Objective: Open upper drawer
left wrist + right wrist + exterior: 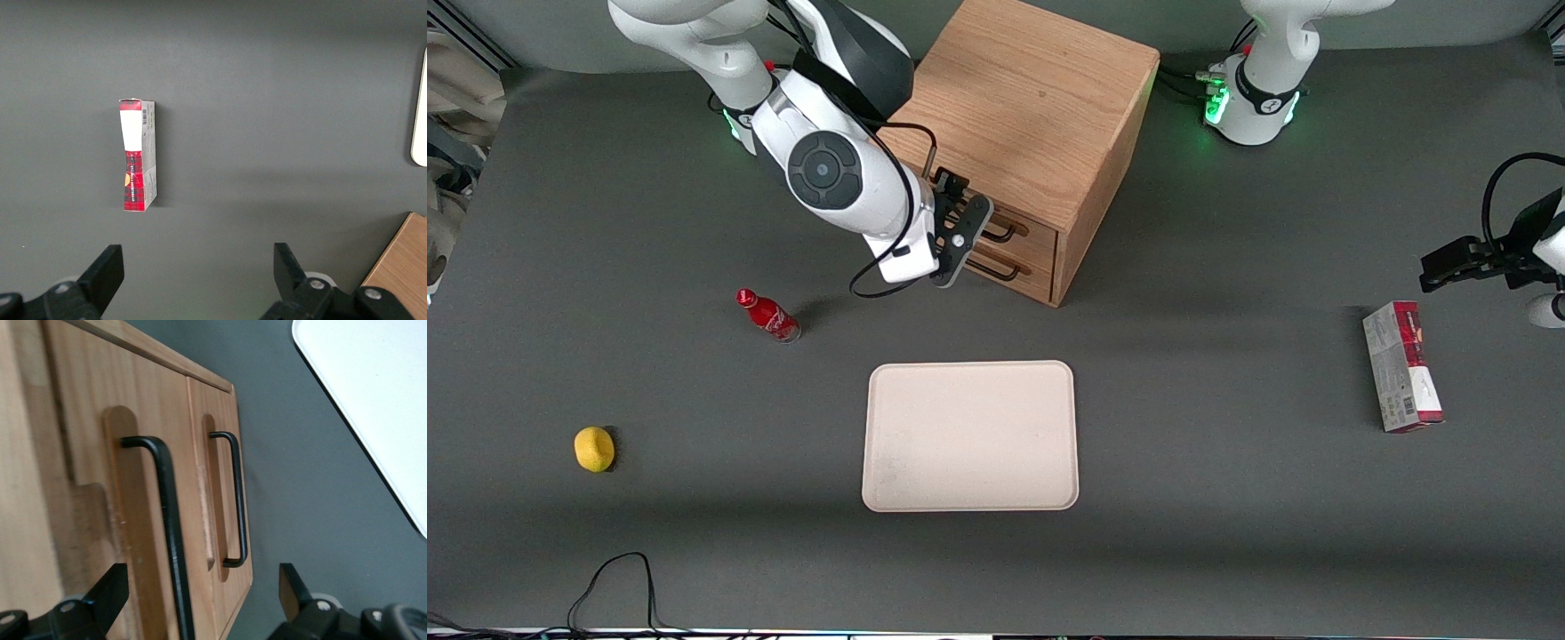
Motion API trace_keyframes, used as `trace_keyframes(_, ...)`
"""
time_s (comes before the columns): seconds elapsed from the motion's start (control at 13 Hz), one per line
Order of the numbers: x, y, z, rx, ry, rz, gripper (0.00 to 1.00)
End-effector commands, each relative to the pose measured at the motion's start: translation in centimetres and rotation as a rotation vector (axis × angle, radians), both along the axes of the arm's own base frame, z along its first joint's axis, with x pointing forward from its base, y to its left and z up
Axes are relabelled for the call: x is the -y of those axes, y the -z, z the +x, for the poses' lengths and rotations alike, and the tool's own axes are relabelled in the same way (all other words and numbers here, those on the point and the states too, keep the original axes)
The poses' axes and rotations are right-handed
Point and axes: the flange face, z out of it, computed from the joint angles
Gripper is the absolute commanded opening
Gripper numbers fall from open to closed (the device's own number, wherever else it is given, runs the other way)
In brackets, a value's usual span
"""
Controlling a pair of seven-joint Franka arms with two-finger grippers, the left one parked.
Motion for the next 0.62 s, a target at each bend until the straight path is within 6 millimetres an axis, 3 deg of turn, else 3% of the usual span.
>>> trace_keyframes(0.0, -0.6, 0.9, 0.0, 0.021, -0.036, -0.003, 1.00)
trace_keyframes(0.54, -0.9, 4.7, -0.8, 0.065, -0.032, -0.001, 1.00)
